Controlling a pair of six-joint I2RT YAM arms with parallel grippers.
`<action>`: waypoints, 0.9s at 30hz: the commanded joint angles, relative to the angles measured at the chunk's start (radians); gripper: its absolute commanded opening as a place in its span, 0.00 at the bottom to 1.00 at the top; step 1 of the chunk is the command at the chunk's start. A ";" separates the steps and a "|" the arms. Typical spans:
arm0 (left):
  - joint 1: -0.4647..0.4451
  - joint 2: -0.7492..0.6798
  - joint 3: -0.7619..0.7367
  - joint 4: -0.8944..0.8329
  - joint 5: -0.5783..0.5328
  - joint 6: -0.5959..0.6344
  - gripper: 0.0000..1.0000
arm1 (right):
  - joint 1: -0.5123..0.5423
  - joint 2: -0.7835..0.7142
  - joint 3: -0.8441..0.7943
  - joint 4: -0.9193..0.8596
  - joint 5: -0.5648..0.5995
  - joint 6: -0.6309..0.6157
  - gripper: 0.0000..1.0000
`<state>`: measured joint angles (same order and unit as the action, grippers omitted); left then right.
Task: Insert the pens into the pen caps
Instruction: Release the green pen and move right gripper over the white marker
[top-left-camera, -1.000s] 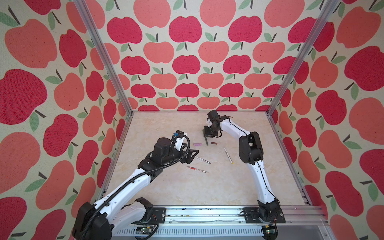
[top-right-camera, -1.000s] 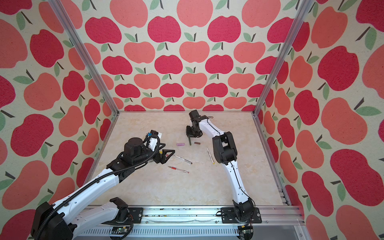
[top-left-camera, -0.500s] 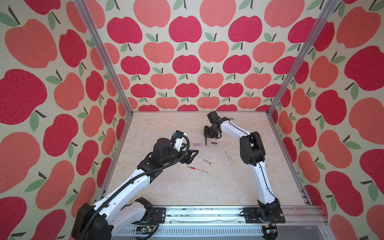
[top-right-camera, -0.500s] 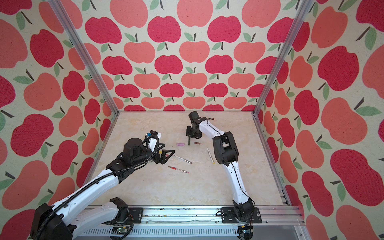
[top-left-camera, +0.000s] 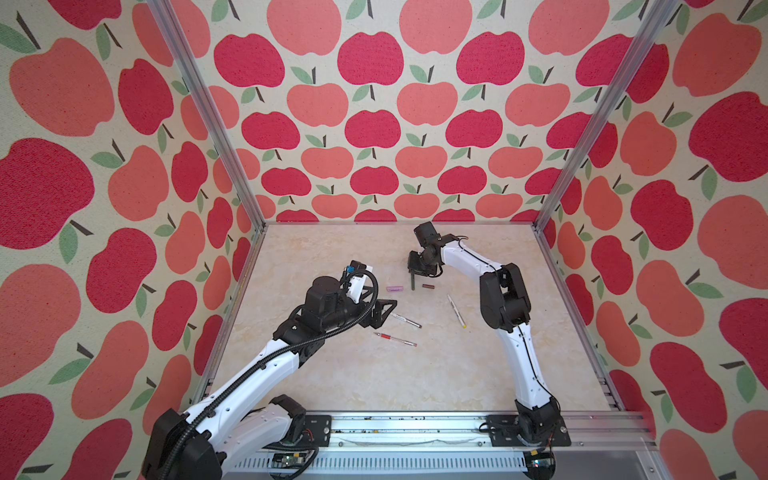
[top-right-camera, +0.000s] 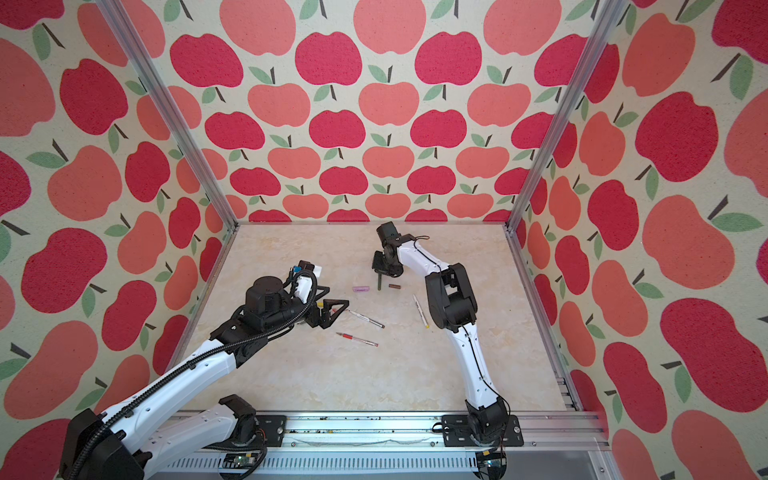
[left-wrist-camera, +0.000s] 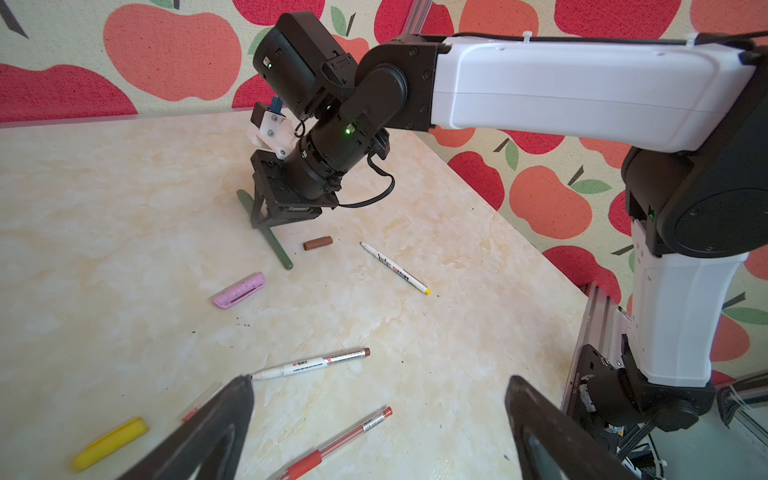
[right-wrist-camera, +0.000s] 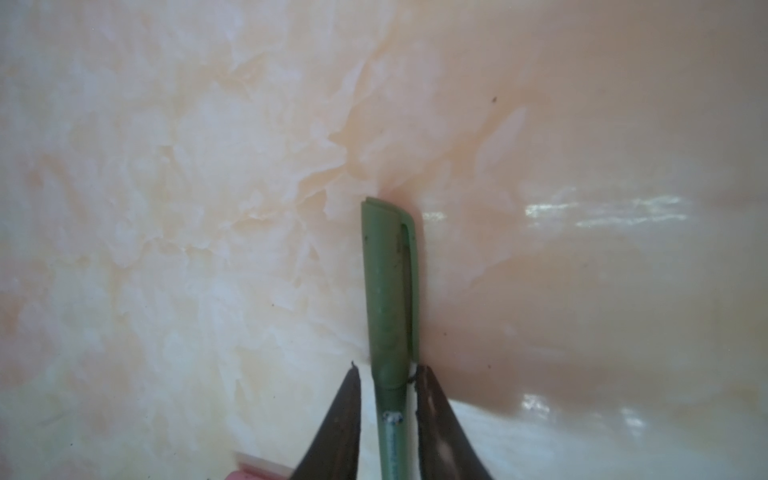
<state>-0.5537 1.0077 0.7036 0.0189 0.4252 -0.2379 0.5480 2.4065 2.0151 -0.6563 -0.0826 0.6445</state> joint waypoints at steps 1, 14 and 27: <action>0.003 -0.022 -0.011 0.013 -0.016 -0.001 0.97 | 0.004 -0.054 -0.018 -0.044 0.026 -0.010 0.28; 0.006 -0.112 -0.019 -0.019 -0.075 -0.048 0.99 | 0.078 -0.305 -0.215 0.040 0.037 -0.150 0.38; 0.087 -0.327 -0.098 -0.114 -0.093 -0.206 0.99 | 0.269 -0.518 -0.500 -0.024 -0.052 -0.432 0.42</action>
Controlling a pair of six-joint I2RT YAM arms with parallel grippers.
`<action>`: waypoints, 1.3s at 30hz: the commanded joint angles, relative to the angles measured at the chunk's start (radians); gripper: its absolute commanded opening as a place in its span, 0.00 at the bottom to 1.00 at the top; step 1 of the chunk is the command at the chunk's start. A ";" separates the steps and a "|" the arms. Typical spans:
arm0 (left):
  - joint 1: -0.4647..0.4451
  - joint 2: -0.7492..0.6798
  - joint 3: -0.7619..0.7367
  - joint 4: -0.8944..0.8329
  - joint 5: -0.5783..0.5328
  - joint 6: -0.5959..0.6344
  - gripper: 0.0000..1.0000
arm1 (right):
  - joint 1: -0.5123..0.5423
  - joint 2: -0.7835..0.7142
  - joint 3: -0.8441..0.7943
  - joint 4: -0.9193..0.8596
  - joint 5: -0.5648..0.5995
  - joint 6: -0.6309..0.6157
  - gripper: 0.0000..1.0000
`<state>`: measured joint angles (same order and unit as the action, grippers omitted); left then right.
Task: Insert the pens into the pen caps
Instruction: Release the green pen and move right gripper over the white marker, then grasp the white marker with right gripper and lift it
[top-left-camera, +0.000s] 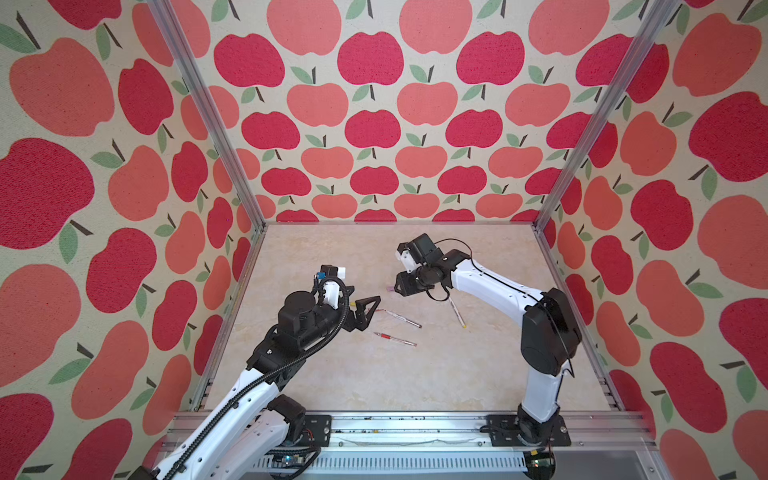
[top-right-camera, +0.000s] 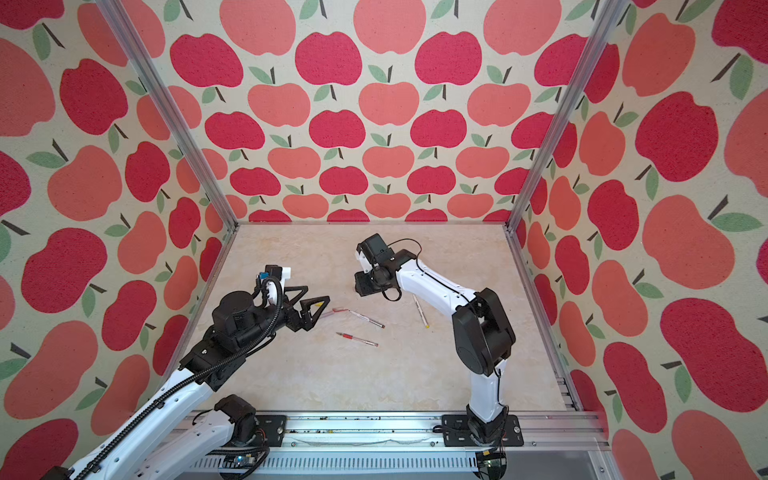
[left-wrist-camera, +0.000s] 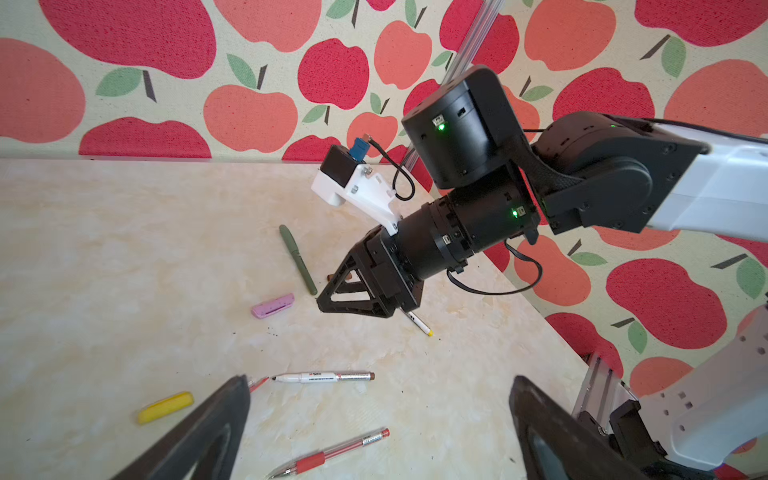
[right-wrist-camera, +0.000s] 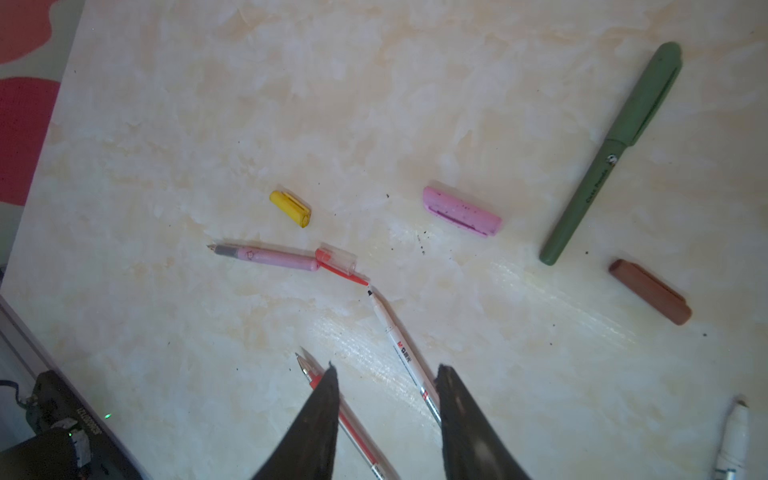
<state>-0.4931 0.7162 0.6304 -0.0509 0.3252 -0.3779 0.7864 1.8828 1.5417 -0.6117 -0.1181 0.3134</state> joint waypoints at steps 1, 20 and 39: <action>0.037 -0.047 -0.031 -0.049 0.025 -0.080 0.99 | 0.042 0.015 -0.026 -0.079 -0.013 -0.114 0.42; 0.123 -0.053 -0.071 -0.058 0.175 -0.191 0.99 | 0.076 0.230 0.071 -0.168 0.106 -0.247 0.42; 0.127 -0.017 -0.069 -0.012 0.183 -0.205 0.99 | 0.077 0.312 0.080 -0.180 0.143 -0.269 0.28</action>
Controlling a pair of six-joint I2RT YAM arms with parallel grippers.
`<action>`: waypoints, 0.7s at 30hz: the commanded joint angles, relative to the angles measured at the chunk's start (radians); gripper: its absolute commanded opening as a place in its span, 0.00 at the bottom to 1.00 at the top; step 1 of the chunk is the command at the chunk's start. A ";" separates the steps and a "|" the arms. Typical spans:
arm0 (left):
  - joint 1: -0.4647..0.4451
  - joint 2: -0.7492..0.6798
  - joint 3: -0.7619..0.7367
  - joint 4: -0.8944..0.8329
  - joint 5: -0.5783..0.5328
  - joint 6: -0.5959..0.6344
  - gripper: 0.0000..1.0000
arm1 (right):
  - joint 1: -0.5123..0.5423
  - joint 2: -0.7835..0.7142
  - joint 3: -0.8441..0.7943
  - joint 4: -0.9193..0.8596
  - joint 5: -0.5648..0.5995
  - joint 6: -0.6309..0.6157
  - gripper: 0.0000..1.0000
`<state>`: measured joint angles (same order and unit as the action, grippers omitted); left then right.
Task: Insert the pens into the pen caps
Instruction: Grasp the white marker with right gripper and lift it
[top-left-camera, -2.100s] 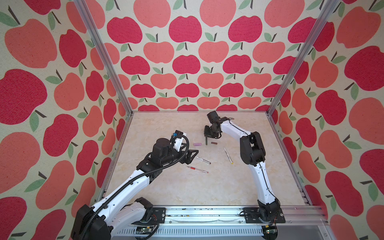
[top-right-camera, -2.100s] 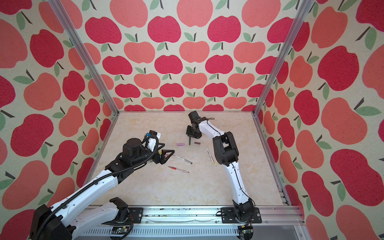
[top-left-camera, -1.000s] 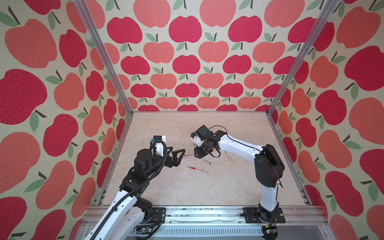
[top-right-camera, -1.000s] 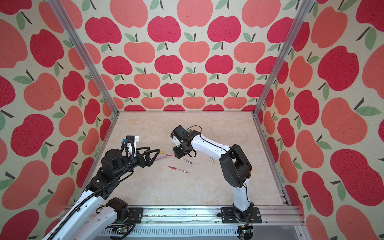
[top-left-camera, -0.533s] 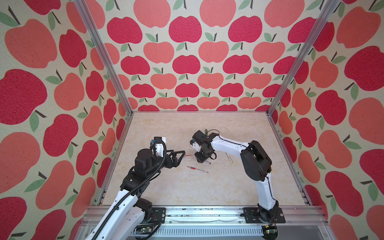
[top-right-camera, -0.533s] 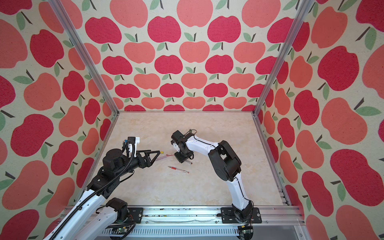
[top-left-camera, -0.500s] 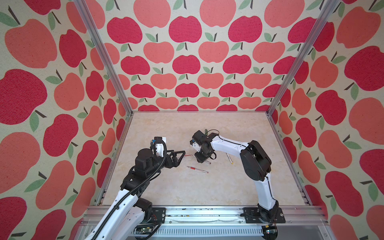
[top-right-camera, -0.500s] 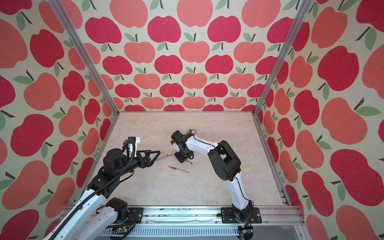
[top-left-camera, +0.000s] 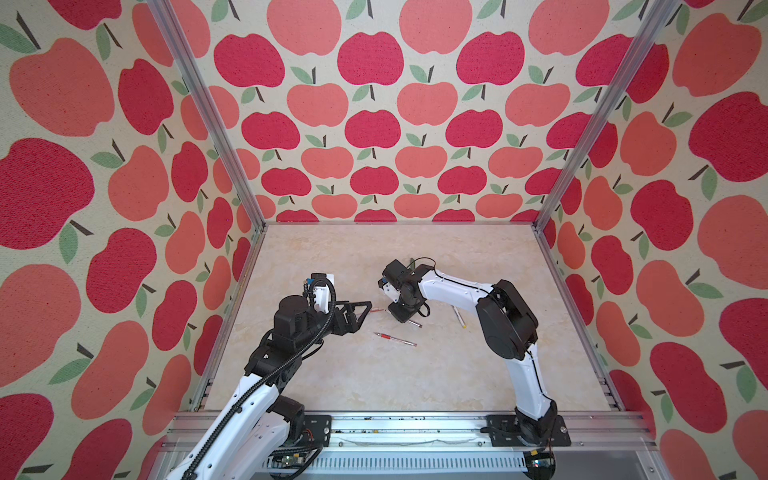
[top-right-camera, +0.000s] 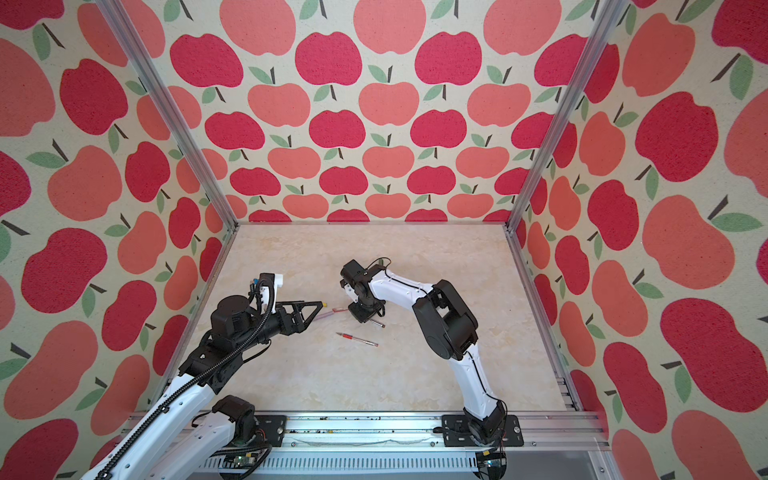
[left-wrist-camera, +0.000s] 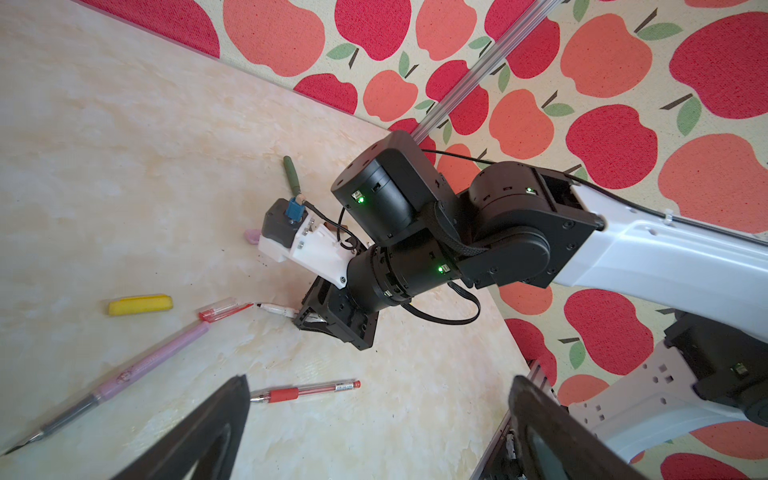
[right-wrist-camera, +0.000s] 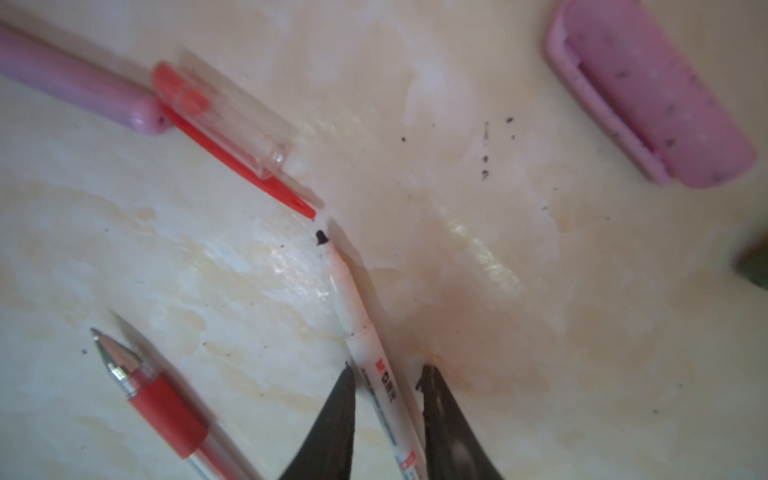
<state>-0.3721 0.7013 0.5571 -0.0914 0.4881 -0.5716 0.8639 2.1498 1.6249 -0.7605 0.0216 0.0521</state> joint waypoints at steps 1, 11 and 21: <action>0.007 -0.003 0.004 0.027 0.020 -0.012 0.99 | 0.000 0.048 -0.007 -0.030 0.005 -0.008 0.26; 0.006 -0.005 0.000 0.024 0.022 -0.014 0.99 | 0.000 0.052 -0.046 -0.012 0.020 0.007 0.16; 0.006 0.009 0.001 0.041 0.031 -0.019 0.99 | -0.012 -0.039 -0.066 0.018 0.055 0.024 0.11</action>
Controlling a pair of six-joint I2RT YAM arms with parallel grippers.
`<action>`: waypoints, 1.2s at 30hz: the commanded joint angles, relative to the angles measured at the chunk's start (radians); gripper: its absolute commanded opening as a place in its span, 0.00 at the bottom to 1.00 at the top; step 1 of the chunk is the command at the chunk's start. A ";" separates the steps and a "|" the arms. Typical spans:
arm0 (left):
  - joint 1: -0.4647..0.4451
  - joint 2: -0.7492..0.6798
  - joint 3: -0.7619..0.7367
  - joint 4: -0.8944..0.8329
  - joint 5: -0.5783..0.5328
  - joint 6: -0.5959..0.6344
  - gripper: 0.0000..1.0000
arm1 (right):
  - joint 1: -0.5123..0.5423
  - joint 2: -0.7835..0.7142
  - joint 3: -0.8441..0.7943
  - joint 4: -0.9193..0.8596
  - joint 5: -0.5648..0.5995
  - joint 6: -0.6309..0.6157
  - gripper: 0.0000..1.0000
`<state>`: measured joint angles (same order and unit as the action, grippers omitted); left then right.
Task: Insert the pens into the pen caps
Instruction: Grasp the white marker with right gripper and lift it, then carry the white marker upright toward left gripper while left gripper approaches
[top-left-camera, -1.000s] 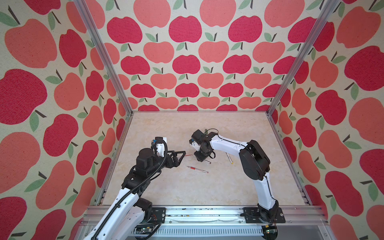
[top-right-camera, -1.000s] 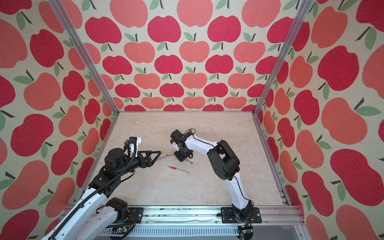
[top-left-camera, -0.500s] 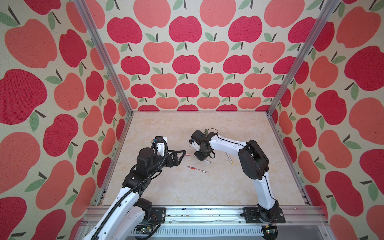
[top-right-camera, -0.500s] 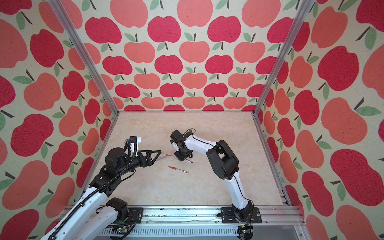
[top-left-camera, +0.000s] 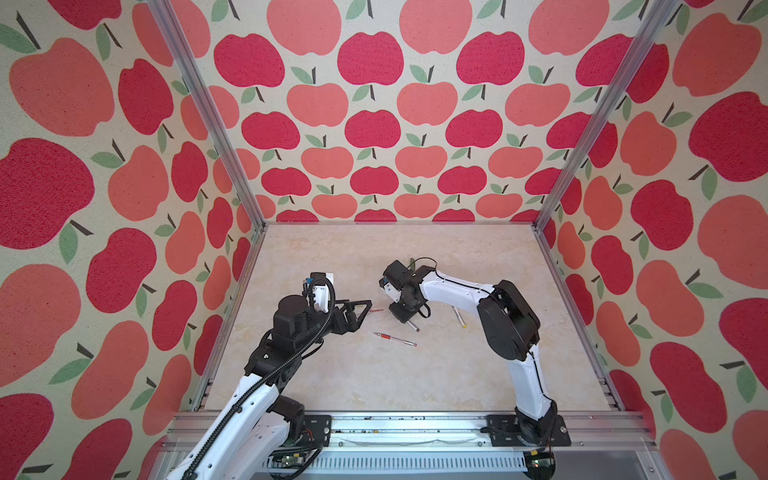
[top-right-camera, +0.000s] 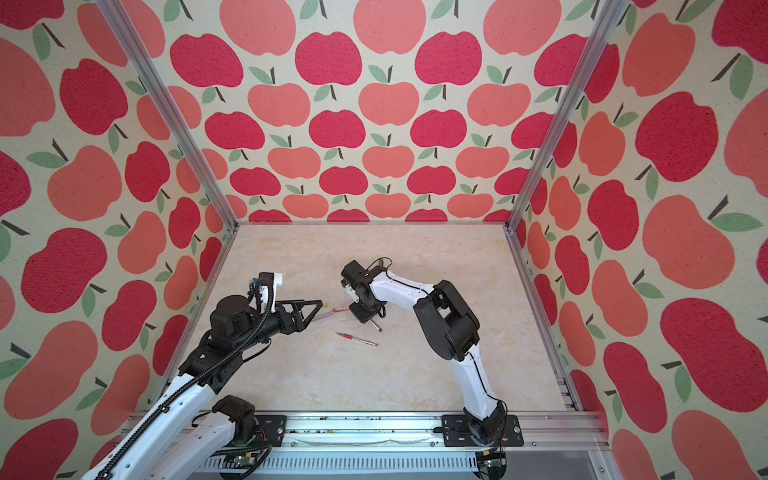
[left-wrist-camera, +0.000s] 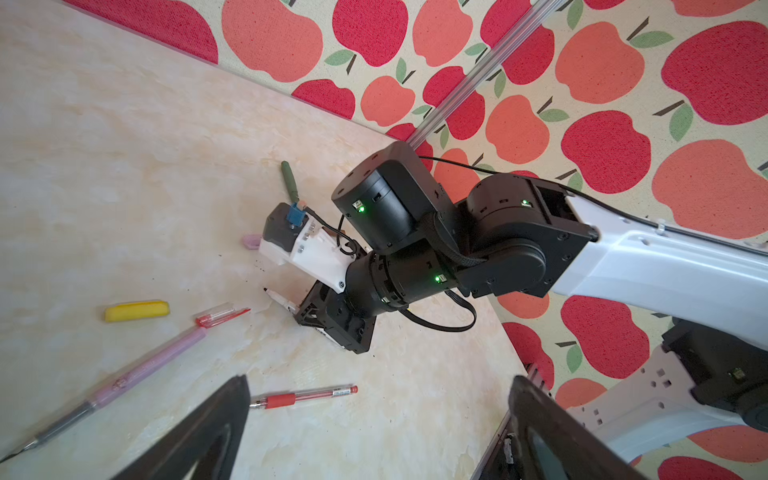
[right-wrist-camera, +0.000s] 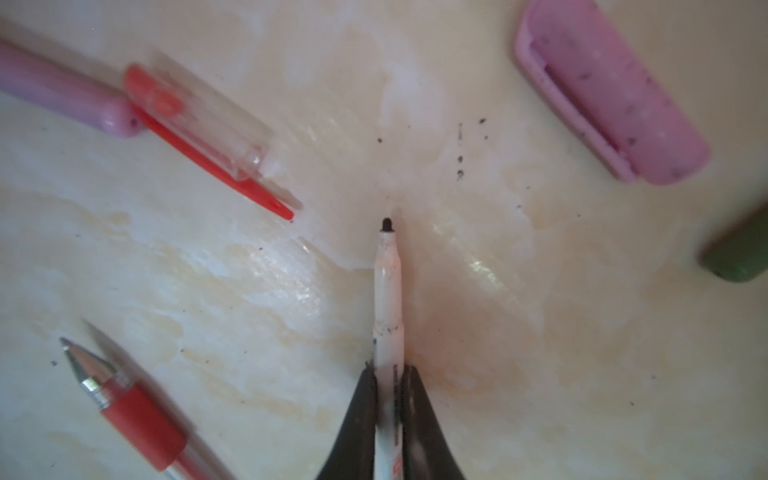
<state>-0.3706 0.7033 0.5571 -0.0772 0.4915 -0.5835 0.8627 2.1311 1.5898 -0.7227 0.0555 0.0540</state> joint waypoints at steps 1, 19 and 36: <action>0.004 0.011 0.001 0.031 0.030 -0.007 0.99 | -0.014 -0.041 -0.029 -0.013 0.010 0.030 0.10; 0.003 0.080 0.010 0.173 0.150 -0.001 0.99 | -0.155 -0.552 -0.305 0.419 -0.374 0.382 0.10; -0.074 0.292 0.075 0.470 0.374 -0.056 0.97 | -0.163 -0.772 -0.476 0.765 -0.637 0.647 0.11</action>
<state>-0.4328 0.9817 0.5877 0.3183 0.8143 -0.6220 0.6933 1.3788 1.1324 -0.0460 -0.5179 0.6392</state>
